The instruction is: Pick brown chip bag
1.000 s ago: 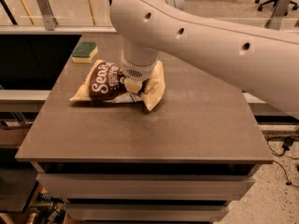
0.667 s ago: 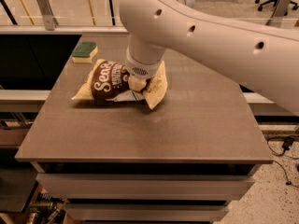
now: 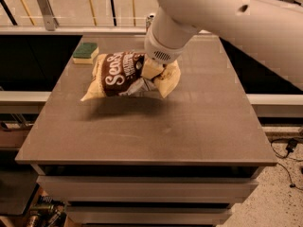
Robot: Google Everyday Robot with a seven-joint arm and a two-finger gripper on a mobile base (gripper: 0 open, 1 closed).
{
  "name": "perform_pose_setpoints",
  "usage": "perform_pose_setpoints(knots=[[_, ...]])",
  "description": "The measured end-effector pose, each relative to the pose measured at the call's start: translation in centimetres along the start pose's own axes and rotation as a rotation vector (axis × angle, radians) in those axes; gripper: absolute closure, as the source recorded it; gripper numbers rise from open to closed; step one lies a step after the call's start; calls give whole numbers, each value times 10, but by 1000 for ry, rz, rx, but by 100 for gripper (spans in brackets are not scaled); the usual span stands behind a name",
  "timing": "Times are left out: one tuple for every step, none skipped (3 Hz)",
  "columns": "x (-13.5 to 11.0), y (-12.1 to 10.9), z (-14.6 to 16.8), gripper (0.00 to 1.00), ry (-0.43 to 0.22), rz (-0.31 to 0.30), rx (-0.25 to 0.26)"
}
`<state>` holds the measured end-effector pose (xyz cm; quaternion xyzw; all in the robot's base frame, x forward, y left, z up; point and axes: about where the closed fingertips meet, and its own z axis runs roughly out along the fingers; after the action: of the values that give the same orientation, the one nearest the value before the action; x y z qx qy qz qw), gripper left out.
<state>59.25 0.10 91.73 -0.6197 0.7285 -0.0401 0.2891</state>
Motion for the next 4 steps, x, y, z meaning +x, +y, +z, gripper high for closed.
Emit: perform_pose_setpoints(knots=[[-1, -22, -24, 100, -77, -4, 45], [2, -42, -39, 100, -175, 6, 86], [4, -57, -47, 100, -257, 9, 115], [2, -65, -60, 100, -332, 0, 154]])
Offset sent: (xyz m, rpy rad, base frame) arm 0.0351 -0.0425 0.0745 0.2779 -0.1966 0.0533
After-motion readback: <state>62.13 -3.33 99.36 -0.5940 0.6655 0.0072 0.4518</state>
